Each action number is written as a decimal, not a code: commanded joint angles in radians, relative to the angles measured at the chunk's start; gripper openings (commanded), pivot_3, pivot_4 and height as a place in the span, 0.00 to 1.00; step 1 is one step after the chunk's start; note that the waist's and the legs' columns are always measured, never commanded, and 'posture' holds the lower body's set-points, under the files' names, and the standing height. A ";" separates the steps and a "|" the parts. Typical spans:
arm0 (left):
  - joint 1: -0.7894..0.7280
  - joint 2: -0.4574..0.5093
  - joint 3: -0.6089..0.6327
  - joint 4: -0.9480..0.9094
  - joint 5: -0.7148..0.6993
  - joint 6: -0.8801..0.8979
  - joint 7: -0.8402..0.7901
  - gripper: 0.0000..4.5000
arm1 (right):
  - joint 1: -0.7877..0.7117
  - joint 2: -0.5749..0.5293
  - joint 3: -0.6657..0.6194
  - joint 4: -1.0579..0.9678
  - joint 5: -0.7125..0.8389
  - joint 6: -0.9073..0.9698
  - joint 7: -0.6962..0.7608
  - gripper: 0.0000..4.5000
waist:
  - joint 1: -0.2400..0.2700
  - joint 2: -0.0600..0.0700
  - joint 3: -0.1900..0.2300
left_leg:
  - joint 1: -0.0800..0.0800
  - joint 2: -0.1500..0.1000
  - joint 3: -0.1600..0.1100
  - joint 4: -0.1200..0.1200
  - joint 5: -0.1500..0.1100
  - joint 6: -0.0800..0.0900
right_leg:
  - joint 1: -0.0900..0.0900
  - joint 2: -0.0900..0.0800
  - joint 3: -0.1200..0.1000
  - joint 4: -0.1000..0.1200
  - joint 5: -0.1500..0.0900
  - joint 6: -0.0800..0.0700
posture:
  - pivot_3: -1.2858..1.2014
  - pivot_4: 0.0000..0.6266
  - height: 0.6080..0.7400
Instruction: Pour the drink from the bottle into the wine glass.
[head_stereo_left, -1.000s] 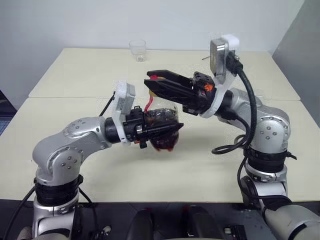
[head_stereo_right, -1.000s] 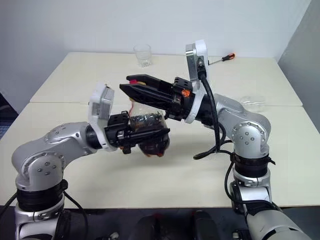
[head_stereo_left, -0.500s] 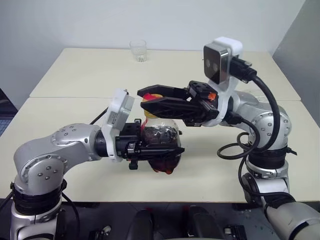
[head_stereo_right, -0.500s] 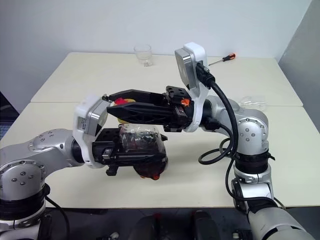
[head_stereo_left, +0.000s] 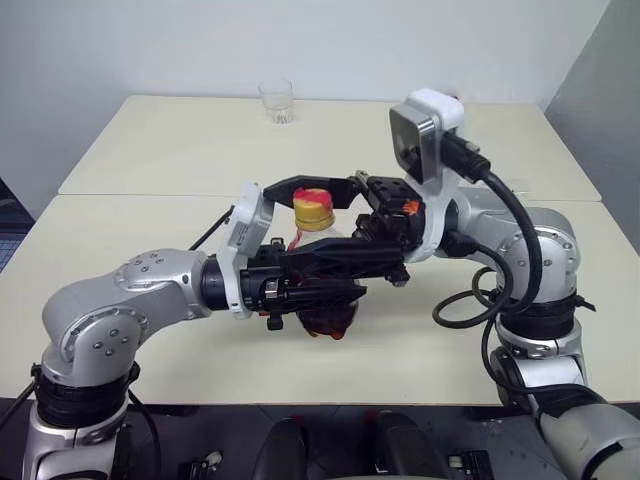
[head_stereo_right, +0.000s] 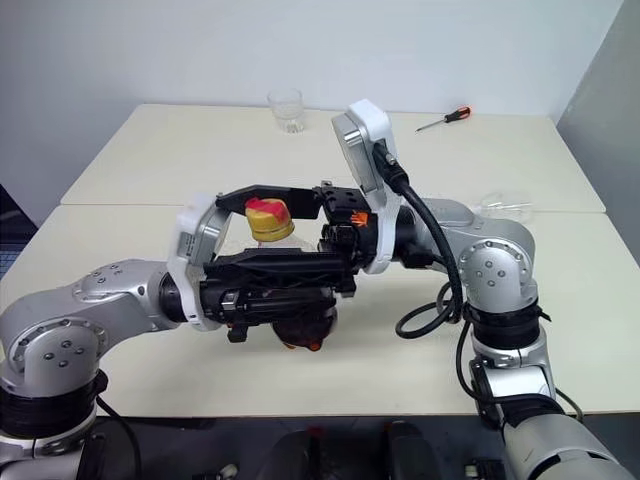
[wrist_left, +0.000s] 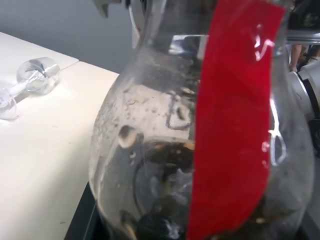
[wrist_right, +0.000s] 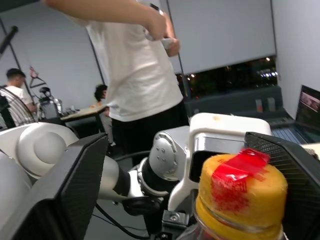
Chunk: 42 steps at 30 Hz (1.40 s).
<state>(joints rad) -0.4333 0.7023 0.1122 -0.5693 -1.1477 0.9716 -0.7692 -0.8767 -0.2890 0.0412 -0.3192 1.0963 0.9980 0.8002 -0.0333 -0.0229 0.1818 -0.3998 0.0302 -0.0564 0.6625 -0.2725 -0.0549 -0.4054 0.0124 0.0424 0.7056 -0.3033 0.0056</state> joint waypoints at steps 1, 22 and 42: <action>0.015 -0.022 0.015 -0.006 0.038 -0.049 0.056 0.49 | -0.005 -0.039 -0.029 -0.061 -0.029 -0.014 -0.067 0.99 | 0.001 0.000 0.000 | 0.000 0.000 0.000 0.000 0.000 0.000 | 0.000 0.000 0.000 0.000 0.000 0.000 | 0.52 0.24 1.00; -0.081 -0.118 -0.124 0.293 0.476 -0.330 0.025 0.49 | 0.021 0.061 0.083 -0.056 -0.454 -0.219 -0.409 0.99 | 0.001 0.000 0.000 | -0.001 0.000 0.001 -0.001 0.000 0.000 | 0.000 0.000 0.001 -0.002 0.000 0.000 | 0.52 0.24 1.00; -0.158 -0.175 -0.136 0.404 0.589 -0.403 -0.056 0.49 | 0.025 0.088 0.160 0.029 -0.687 -0.313 -0.379 0.99 | 0.001 0.000 0.000 | -0.001 0.000 0.001 -0.001 0.000 0.000 | 0.000 -0.001 0.000 -0.001 0.000 0.000 | 0.52 0.24 1.00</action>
<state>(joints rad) -0.5624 0.5327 -0.0376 -0.1456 -0.5599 0.6012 -0.8173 -0.8454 -0.1986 0.2006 -0.2661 0.4183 0.7034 0.4131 -0.0322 -0.0229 0.1818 -0.4009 0.0298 -0.0558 0.6619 -0.2725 -0.0549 -0.4058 0.0115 0.0424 0.7041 -0.3031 0.0055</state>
